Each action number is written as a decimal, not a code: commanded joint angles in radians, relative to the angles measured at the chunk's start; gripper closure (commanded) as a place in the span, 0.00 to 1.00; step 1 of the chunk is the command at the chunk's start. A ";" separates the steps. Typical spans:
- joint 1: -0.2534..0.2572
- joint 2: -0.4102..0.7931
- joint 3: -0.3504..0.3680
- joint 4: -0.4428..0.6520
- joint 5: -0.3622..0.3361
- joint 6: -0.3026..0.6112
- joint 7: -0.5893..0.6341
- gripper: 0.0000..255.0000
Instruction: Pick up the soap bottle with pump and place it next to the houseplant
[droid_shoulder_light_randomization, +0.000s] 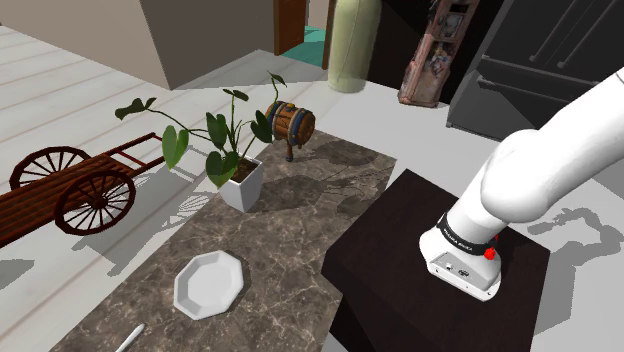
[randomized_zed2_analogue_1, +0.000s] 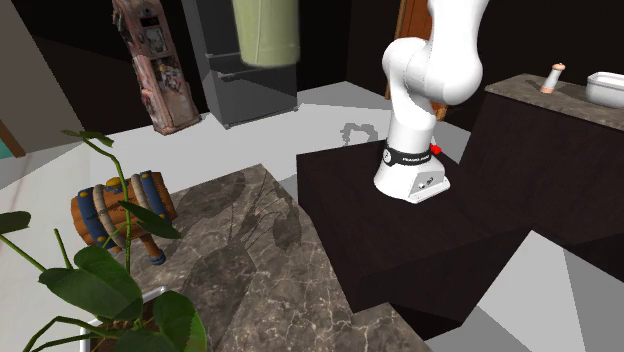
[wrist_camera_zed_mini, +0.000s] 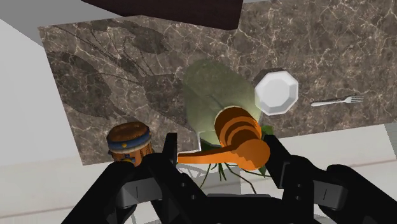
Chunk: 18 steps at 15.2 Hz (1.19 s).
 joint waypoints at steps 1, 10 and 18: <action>0.017 0.019 0.040 0.014 0.009 0.010 0.061 1.00; 0.111 0.222 0.218 0.233 -0.021 0.006 0.326 1.00; 0.175 0.308 0.283 0.266 -0.059 0.060 0.438 1.00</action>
